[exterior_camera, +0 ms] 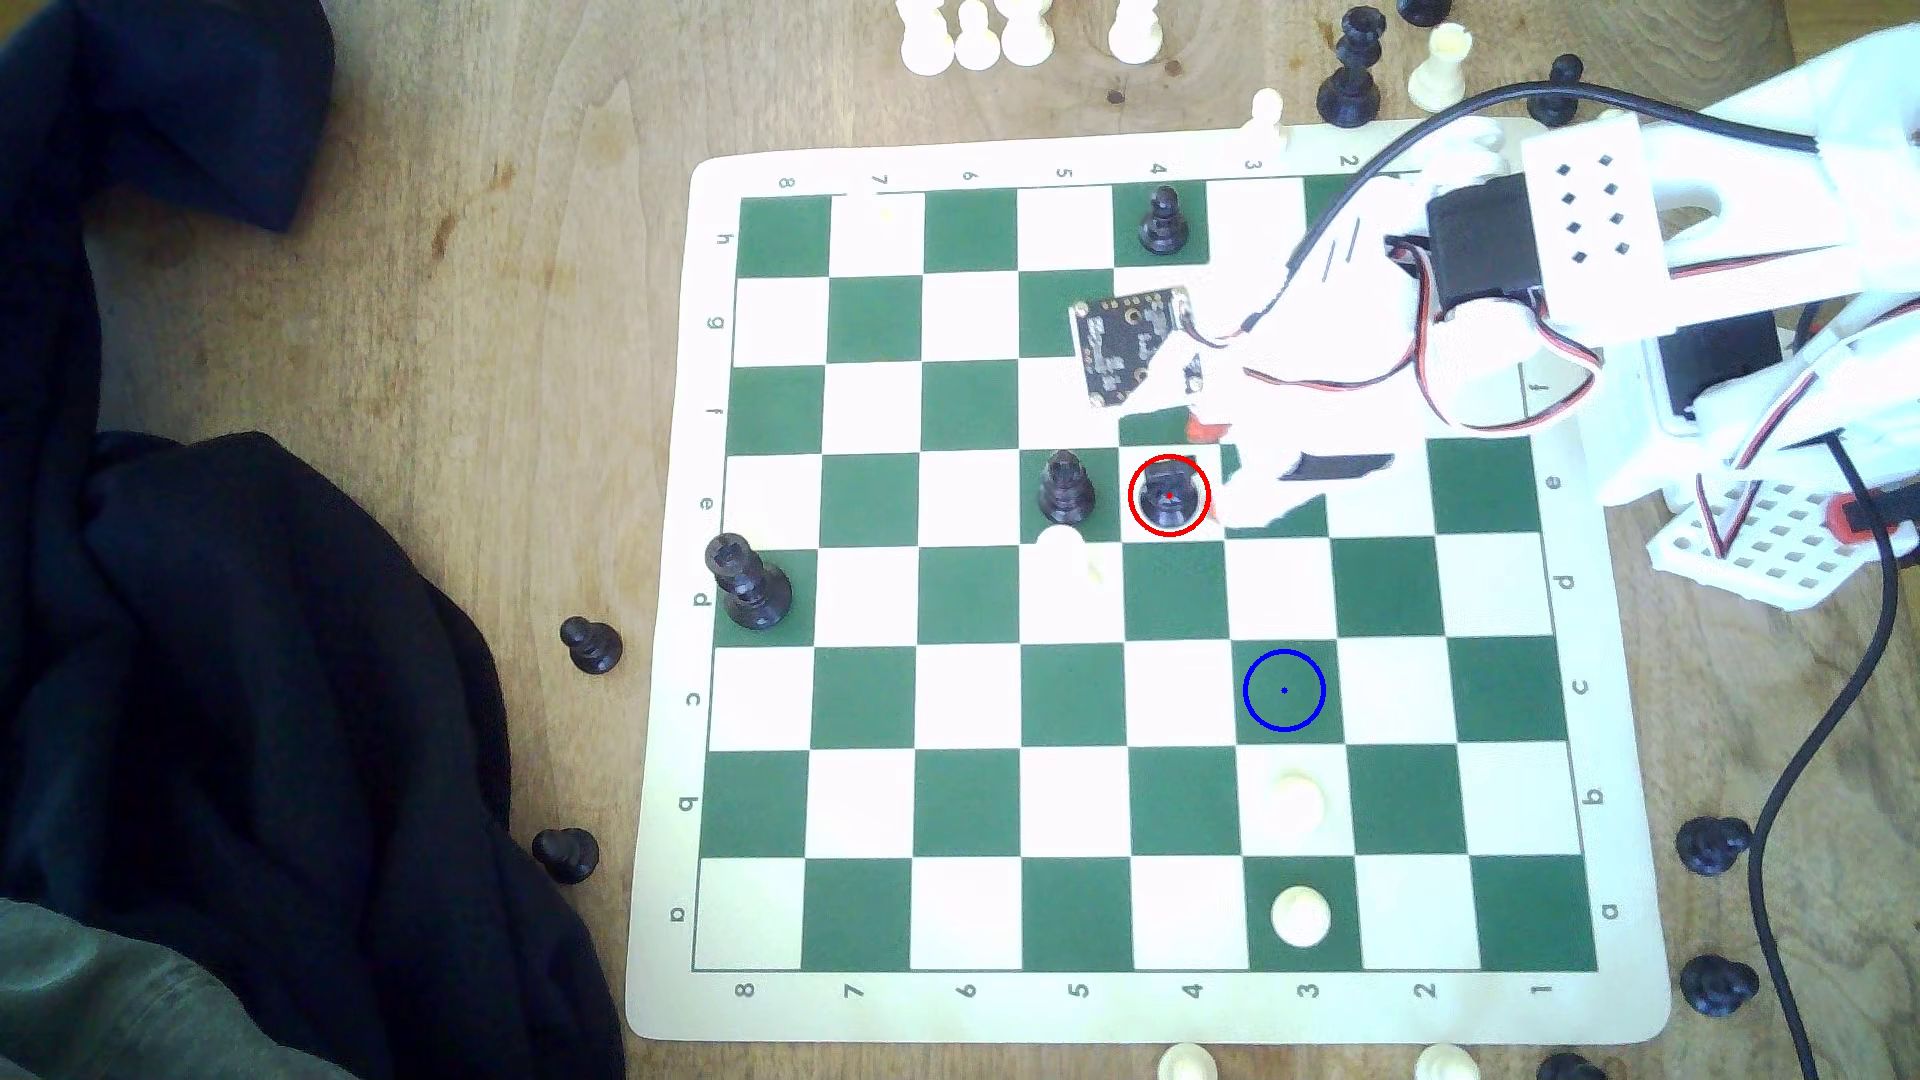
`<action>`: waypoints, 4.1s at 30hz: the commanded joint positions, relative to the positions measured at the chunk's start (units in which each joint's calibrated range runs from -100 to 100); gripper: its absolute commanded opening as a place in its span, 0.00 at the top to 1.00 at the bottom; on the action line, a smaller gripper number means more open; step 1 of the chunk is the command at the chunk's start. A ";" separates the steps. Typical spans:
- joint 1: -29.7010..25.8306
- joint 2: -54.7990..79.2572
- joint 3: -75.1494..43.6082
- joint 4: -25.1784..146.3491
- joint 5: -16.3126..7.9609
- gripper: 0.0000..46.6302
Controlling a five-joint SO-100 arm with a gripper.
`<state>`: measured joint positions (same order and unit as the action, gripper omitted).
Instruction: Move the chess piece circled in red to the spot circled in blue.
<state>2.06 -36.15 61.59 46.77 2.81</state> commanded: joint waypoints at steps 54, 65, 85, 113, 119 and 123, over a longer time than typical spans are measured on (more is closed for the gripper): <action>-14.46 -12.57 -9.28 9.41 -5.23 0.99; -24.63 -14.44 0.06 5.73 -7.13 0.99; -22.60 -2.47 3.69 -2.14 -6.11 0.99; -19.62 -13.34 1.42 4.50 -6.30 0.57; -15.95 -20.21 1.06 9.33 -5.76 0.57; -12.98 -25.39 2.05 8.92 -5.96 0.56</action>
<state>-13.20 -55.51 66.29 56.25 -3.05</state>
